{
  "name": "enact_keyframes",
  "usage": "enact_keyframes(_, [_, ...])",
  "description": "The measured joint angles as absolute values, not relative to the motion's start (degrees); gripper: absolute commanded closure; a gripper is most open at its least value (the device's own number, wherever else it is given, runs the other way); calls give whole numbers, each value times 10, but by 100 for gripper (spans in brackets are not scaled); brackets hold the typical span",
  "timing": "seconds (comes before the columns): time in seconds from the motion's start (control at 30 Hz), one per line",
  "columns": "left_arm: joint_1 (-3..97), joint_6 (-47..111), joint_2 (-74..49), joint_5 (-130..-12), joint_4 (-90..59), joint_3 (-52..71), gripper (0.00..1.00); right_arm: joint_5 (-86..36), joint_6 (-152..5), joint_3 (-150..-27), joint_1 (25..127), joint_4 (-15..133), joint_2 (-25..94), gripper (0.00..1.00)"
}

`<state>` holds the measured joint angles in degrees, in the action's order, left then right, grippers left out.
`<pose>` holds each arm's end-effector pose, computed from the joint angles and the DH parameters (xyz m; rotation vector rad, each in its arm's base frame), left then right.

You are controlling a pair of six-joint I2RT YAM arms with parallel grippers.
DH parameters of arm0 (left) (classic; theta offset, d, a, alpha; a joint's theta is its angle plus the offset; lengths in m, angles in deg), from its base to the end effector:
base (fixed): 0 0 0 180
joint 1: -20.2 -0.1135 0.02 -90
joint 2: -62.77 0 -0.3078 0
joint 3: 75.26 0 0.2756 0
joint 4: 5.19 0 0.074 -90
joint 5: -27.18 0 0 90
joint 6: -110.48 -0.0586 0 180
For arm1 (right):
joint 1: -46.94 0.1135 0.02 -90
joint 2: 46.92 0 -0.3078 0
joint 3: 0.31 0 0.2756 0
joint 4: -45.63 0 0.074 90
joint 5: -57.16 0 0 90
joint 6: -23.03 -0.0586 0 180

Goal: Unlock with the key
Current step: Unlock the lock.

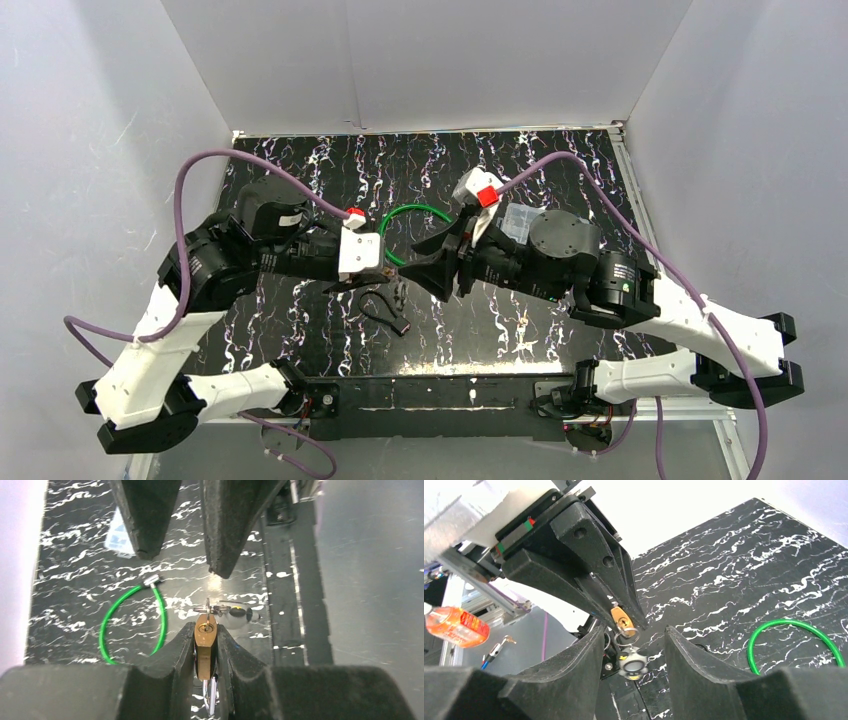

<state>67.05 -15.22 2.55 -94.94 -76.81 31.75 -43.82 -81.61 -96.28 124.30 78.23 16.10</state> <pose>0.0922 -0.1439 0.5296 1.5677 1.2381 -0.6849 0.0641 0.2348 0.5385 -0.7307 1.5090 1.0964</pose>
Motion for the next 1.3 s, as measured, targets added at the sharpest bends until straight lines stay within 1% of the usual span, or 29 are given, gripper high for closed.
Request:
enact_keyframes(0.2, [671,-133,10,-1003,-818,352,100,-382,-803,-959,1243,782,157,45])
enact_keyframes(0.5, [671,-125,-9,-1011,-851,366,100,-314,-805,-946,1243,781,170,46])
enact_keyframes(0.8, [671,-125,-17,-1013,-869,387,98,-306,-814,-935,1243,772,192,57])
enact_keyframes(1.03, [670,-129,-20,-1021,-891,398,98,-318,-820,-926,1243,744,194,74])
enact_keyframes(1.13, [670,-136,-23,-1027,-905,406,99,-317,-822,-921,1243,733,194,89])
enact_keyframes(1.2, [670,-140,-24,-1029,-912,410,97,-315,-825,-918,1243,727,194,97])
enact_keyframes(1.3, [669,-146,-27,-1032,-921,417,89,-313,-829,-918,1243,721,195,99])
